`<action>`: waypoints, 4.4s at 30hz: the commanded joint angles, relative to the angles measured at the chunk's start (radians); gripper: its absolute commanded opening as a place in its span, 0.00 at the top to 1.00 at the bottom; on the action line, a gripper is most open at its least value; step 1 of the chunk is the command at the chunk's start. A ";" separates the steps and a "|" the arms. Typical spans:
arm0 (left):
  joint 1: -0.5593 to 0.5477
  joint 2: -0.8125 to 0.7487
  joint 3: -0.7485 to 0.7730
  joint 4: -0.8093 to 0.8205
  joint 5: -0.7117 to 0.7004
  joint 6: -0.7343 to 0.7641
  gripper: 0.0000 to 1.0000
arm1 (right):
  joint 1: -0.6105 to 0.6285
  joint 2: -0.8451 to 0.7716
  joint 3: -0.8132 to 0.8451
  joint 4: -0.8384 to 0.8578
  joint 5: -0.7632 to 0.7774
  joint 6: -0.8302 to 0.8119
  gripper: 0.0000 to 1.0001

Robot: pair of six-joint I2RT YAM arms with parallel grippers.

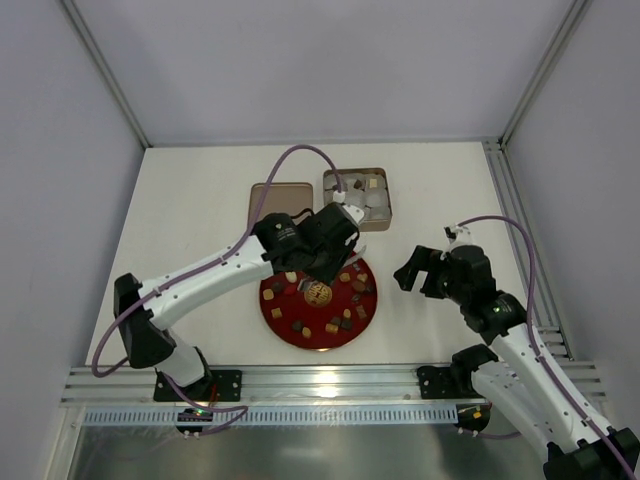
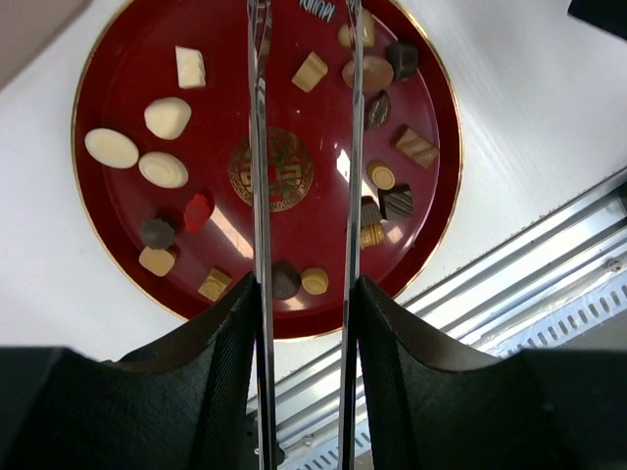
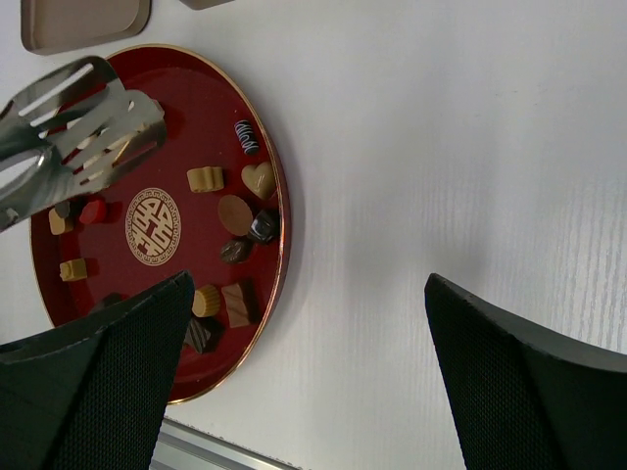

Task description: Pack the chocolate

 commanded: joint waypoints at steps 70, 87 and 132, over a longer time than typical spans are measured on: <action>0.002 0.001 -0.157 0.116 0.039 0.040 0.81 | 0.004 -0.016 0.006 0.005 0.018 0.002 0.00; 0.214 0.157 0.253 0.130 0.065 0.061 0.81 | 0.003 0.001 0.015 0.021 0.010 0.002 0.00; 0.318 0.540 0.506 0.159 0.055 0.136 0.60 | 0.003 -0.016 0.041 -0.019 0.019 -0.006 0.00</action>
